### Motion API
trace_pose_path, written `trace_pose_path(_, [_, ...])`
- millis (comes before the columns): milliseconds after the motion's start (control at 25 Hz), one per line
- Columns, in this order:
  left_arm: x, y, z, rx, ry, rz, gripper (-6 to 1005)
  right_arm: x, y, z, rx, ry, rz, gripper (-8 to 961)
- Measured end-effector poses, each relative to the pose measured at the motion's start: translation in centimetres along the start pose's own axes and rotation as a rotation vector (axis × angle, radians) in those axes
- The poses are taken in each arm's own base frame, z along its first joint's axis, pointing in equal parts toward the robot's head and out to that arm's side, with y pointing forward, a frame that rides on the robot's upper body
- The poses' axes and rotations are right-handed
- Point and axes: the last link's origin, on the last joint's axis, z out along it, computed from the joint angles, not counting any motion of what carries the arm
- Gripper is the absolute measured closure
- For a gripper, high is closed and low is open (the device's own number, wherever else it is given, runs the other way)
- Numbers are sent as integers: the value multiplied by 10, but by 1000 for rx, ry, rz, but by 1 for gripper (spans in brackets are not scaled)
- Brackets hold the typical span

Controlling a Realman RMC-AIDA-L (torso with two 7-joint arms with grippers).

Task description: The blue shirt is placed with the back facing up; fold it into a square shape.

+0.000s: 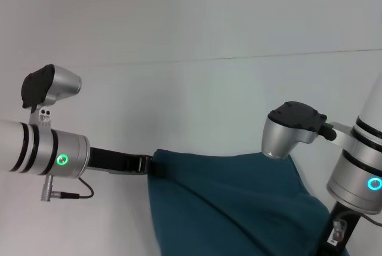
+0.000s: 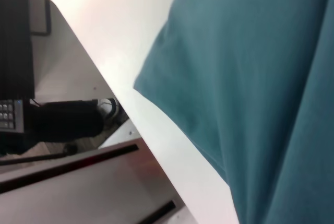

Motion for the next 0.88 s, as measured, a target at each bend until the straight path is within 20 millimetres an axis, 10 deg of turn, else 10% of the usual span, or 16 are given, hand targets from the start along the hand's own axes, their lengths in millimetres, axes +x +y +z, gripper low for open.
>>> trace_pose_path(880, [2,-2,0,9,13,1,985,6,-4,6,55,98,-25,952])
